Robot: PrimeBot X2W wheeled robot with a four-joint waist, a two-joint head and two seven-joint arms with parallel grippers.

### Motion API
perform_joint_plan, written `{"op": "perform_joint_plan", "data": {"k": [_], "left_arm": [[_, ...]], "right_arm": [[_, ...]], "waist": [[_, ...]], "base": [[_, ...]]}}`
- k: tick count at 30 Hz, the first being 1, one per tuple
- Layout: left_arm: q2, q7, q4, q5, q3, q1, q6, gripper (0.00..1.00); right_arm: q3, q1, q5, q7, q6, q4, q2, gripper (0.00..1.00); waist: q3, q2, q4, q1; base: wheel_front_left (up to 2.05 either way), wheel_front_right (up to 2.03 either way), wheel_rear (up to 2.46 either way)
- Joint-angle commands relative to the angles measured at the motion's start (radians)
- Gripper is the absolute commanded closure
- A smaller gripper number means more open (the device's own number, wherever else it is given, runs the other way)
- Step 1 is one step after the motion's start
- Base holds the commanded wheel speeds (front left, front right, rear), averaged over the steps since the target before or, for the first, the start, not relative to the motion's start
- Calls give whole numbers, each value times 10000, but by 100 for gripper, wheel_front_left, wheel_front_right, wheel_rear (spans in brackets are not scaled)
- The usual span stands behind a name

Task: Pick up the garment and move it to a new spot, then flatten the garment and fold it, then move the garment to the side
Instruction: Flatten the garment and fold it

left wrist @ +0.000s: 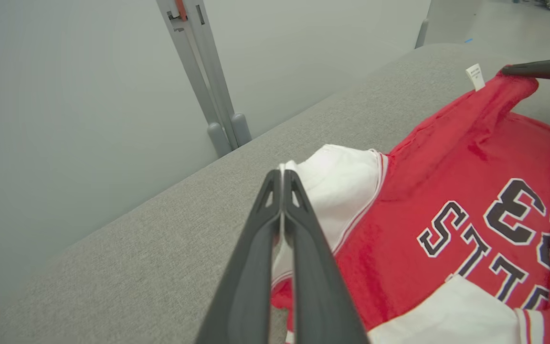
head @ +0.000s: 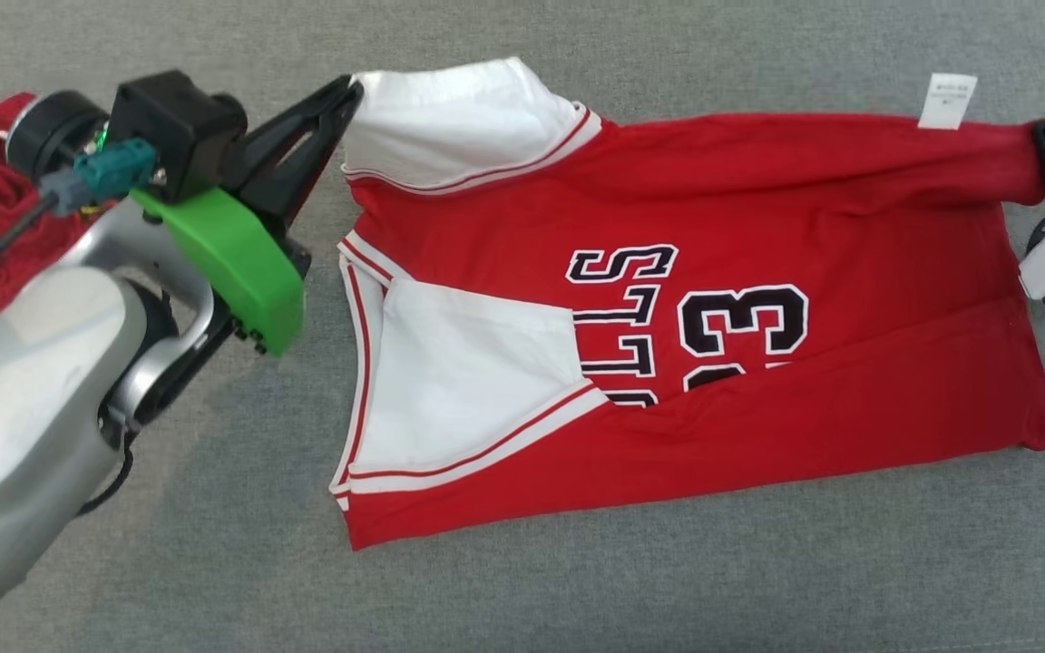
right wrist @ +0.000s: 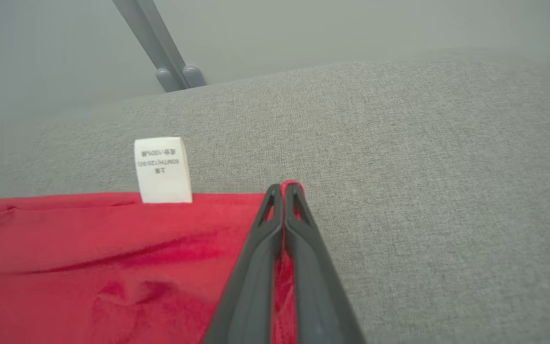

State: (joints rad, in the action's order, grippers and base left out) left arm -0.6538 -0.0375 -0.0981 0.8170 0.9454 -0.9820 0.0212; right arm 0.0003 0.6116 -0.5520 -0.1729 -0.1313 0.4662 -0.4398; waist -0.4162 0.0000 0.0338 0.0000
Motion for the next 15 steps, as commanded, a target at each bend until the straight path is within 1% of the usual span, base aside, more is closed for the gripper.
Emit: {"op": "perform_joint_plan", "data": {"k": [1,6,12,15], "left_arm": [[-239,56,322,132,-11,416,-202,100],[-923,-60,1690,454,-2,1531,-865,100],[-1336,174,2971,721,68,2684,-1555,100],[-1490,275,3379,845,149,3178,-1743,100]], "right_arm": [[-62,-304,-106,26,9,-168,-134,100],[-161,-1177,-327,120,9,-773,-350,100],[-292,-2103,-438,177,9,-1442,-418,100],[-461,-2573,-447,146,9,-1768,-449,100]], "waist": [[201,0,166,0],[371,0,269,0],[389,0,336,0],[404,0,384,0]], "base": [[0,0,0],[0,0,0],[0,0,0],[0,0,0]]}}
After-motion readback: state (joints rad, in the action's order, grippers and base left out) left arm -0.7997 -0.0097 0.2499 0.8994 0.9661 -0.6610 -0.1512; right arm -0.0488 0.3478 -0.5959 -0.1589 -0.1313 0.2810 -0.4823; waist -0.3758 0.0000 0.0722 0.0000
